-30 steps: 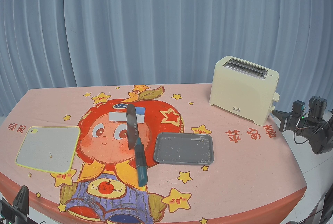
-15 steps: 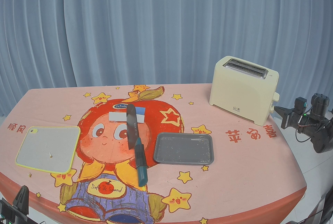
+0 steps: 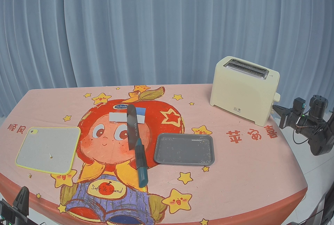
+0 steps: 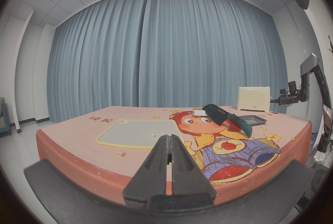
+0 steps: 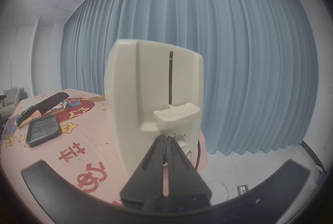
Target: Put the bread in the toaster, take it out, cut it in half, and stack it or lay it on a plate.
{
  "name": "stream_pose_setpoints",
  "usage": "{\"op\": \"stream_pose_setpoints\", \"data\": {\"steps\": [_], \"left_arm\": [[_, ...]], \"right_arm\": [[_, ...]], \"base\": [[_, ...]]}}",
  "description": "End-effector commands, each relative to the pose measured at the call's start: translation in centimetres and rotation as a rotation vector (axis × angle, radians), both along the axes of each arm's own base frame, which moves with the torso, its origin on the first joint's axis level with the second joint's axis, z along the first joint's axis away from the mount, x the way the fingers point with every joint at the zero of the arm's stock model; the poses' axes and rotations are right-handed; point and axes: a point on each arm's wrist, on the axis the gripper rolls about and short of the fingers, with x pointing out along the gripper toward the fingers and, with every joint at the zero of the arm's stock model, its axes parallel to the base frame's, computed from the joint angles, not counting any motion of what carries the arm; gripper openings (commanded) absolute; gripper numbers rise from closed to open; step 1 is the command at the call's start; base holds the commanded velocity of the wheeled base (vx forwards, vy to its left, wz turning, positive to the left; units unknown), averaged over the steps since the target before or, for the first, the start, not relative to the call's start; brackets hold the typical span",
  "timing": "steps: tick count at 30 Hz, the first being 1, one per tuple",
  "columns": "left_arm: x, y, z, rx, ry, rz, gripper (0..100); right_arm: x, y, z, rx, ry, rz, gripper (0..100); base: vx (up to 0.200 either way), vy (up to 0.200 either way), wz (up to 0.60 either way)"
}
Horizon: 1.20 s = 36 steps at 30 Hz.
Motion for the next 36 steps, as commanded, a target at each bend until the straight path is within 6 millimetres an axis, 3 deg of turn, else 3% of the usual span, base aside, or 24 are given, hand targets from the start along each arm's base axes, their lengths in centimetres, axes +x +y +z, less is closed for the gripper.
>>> {"op": "stream_pose_setpoints", "data": {"steps": [1,36], "left_arm": [[0.1,0.0,-0.5,0.000,0.017,0.000,0],[0.1,0.0,-0.5,0.001,0.017,0.001,0]], "right_arm": [[0.3,-0.1,-0.8,0.006,0.022,-0.002,0],[0.0,-0.1,-1.8,0.022,0.074,-0.028,0]], "base": [[0.000,0.000,0.00],[0.000,0.000,0.00]]}}
